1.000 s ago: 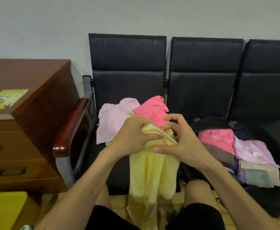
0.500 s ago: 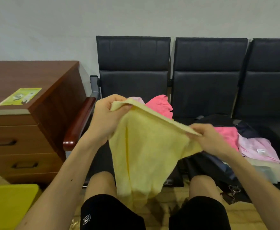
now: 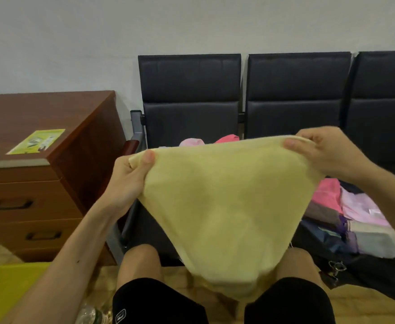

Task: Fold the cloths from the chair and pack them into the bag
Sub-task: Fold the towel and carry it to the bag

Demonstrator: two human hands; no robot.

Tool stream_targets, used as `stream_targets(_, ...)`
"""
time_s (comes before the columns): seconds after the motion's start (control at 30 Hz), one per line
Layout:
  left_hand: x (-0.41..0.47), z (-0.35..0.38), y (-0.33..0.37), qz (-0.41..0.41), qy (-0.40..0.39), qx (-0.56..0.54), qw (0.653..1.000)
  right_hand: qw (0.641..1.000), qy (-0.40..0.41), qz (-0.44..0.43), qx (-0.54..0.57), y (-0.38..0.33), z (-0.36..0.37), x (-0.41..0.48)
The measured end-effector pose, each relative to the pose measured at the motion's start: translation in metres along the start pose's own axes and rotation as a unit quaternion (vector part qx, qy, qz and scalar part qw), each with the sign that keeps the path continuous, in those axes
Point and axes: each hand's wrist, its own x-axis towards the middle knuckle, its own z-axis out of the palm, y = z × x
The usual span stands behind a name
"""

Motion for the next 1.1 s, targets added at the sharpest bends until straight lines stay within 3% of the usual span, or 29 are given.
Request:
stream_targets(0.17, 0.005, 0.003, -0.030, 0.018, 0.064, 0.012, 0.998, 0.993, -0.076, 0.066, 0.061, 0.018, 0.024, -0.008)
stream_targets(0.33, 0.016, 0.012, -0.050, -0.046, 0.118, -0.034, 0.991, 0.956, 0.018, 0.141, 0.257, 0.023, 0.052, -0.014)
stream_targets(0.43, 0.014, 0.011, -0.067, -0.055, 0.121, -0.039, 0.990, 0.959, 0.043, 0.164, 0.227, 0.043, 0.075, -0.025)
stream_targets(0.7, -0.008, 0.026, -0.108, -0.113, 0.116, -0.031, 0.986, 0.957, 0.016, 0.206, 0.201, 0.075, 0.129, -0.069)
stream_targets(0.83, -0.007, 0.036, -0.114, -0.134, 0.122, -0.105, 0.978, 0.901, 0.042, 0.271, 0.337, 0.063, 0.136, -0.072)
stream_targets(1.1, -0.020, 0.077, -0.115, -0.155, 0.100, -0.135, 0.973, 0.818, 0.050, 0.344, 0.457, 0.021, 0.165, -0.081)
